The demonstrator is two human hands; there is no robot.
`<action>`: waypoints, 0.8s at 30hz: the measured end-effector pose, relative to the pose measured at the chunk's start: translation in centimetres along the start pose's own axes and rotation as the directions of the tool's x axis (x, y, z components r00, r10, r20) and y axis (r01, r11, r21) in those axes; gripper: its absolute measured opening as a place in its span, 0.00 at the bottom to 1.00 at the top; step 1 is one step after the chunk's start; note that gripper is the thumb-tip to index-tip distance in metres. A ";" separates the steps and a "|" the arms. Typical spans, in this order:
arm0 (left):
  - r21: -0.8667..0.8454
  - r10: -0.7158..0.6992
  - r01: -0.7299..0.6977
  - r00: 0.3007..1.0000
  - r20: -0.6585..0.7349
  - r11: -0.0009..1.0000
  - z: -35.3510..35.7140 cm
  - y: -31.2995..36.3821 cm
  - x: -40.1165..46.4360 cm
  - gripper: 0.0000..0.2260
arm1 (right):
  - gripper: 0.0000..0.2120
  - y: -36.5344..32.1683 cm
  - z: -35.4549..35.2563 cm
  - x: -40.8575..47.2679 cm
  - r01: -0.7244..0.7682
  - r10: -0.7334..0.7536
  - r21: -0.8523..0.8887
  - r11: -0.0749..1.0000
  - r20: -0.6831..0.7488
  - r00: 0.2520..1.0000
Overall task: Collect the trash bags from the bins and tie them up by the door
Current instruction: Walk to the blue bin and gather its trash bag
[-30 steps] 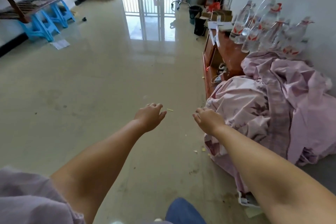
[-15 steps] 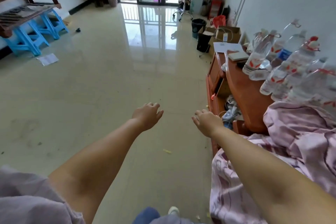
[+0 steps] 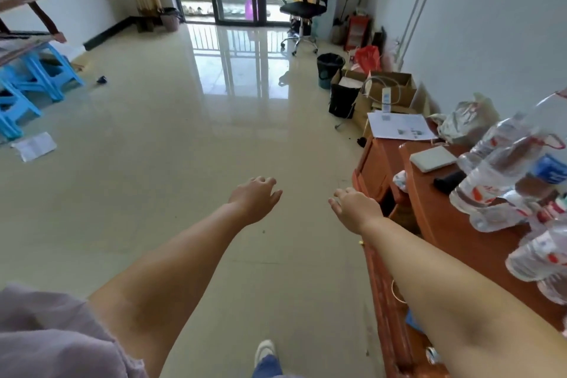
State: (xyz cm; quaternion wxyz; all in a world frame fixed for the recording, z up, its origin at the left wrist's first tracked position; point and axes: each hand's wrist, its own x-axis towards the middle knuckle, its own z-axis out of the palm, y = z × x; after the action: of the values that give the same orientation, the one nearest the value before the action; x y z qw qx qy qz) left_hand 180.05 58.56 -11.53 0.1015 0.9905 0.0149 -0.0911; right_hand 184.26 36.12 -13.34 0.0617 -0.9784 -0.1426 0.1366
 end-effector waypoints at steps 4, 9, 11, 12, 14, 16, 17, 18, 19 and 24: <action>-0.003 0.016 -0.016 0.999 0.031 1.000 -3.1 -1.5 10.9 0.21 | 0.22 0.1 -3.6 10.0 -0.014 0.014 0.024 1.000 0.001 1.000; 0.020 0.029 -0.030 0.998 0.049 0.999 -5.0 -2.6 25.0 0.21 | 0.21 2.5 -6.4 23.5 -0.035 0.035 0.037 0.999 0.000 0.999; 0.024 0.029 -0.030 0.999 0.041 0.999 -5.8 -2.9 31.0 0.21 | 0.21 3.9 -7.6 29.4 -0.026 0.026 0.036 0.999 -0.002 1.000; 0.025 0.025 -0.026 0.999 0.034 0.999 -6.3 -3.0 34.0 0.21 | 0.21 4.6 -8.3 32.5 -0.023 0.024 0.043 0.999 -0.004 1.000; 0.015 0.010 -0.010 0.999 0.031 1.000 -7.6 -3.0 40.0 0.21 | 0.20 6.1 -10.2 38.4 -0.012 0.012 0.059 0.998 -0.002 1.000; 0.006 -0.012 0.012 0.999 0.030 1.000 -8.9 -3.1 45.9 0.21 | 0.20 7.5 -12.4 44.1 -0.005 0.006 0.053 0.999 -0.008 1.000; 0.002 -0.021 0.021 0.999 0.026 1.000 -9.8 -3.1 48.7 0.21 | 0.20 8.2 -13.7 46.8 -0.006 0.006 0.041 0.999 -0.007 1.000; -0.010 -0.030 0.030 0.999 0.021 0.999 -10.6 -3.2 51.4 0.21 | 0.20 8.7 -14.9 49.4 -0.004 0.004 0.027 1.000 -0.003 1.000; -0.027 -0.037 0.037 0.999 0.020 0.999 -11.4 -3.3 54.0 0.21 | 0.20 9.1 -16.0 52.0 -0.001 0.001 0.020 1.000 0.007 1.000; -0.060 -0.058 0.059 0.998 0.015 0.996 -14.1 -4.9 66.9 0.21 | 0.19 10.5 -19.9 65.3 0.015 -0.015 0.007 1.000 0.021 1.000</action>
State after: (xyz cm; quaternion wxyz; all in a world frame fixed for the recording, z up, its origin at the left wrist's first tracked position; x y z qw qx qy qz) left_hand 248.07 66.95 -11.19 0.1290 0.9855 0.0458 -0.1003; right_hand 252.87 43.77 -12.28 0.0645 -0.9755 -0.1502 0.1470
